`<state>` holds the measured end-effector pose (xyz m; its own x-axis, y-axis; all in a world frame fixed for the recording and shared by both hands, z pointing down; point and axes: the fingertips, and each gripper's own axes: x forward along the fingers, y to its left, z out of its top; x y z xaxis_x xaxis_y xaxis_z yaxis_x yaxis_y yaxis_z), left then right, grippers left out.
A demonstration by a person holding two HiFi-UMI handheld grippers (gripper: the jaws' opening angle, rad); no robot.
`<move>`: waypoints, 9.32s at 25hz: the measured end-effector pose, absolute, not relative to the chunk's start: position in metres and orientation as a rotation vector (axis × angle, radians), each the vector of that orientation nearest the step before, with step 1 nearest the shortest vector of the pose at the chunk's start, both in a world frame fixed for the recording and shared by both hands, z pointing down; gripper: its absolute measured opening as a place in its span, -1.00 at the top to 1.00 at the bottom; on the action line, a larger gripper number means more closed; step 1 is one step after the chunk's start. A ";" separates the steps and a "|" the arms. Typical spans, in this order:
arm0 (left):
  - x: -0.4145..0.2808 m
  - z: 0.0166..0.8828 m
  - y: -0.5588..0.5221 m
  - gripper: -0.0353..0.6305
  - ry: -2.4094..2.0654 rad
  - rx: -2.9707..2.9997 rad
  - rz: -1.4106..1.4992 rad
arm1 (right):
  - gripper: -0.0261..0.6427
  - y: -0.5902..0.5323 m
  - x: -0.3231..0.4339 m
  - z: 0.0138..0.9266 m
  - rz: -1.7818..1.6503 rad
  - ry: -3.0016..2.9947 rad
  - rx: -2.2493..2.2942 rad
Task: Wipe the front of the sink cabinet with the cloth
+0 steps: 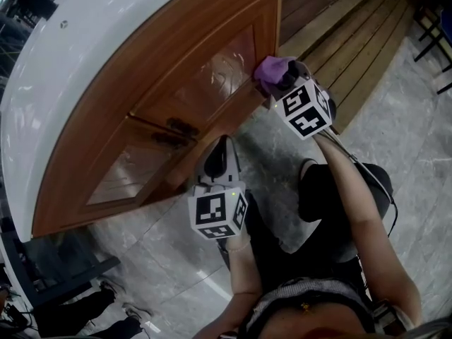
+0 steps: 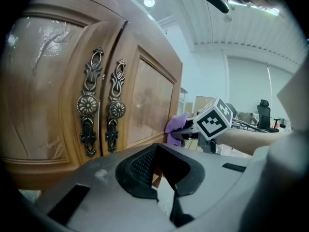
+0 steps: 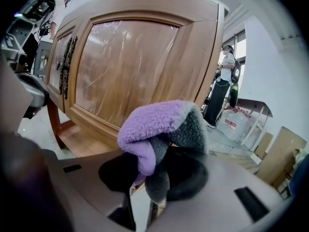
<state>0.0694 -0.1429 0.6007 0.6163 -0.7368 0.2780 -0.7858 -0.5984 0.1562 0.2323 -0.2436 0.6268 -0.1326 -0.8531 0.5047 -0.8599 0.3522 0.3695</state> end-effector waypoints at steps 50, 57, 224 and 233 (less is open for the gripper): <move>-0.001 0.585 -0.128 0.89 -1.487 2.496 0.239 | 0.36 -0.138 0.043 0.569 -0.201 -2.384 0.976; -0.001 0.584 -0.127 0.89 -1.497 2.491 0.220 | 0.37 -0.133 0.034 0.567 -0.206 -2.403 0.956; 0.053 -0.011 0.051 0.89 -1.972 2.280 0.198 | 0.37 0.027 0.107 -0.006 0.008 -2.727 0.935; 0.058 -0.012 0.057 0.89 -1.981 2.303 0.243 | 0.37 0.033 0.098 -0.006 -0.002 -2.736 0.926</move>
<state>0.0579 0.0567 -0.0122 0.1441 -0.9728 0.1814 -0.9878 -0.1523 -0.0319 0.0982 0.0332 -0.0062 -0.7657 -0.5979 0.2369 -0.5975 0.7977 0.0820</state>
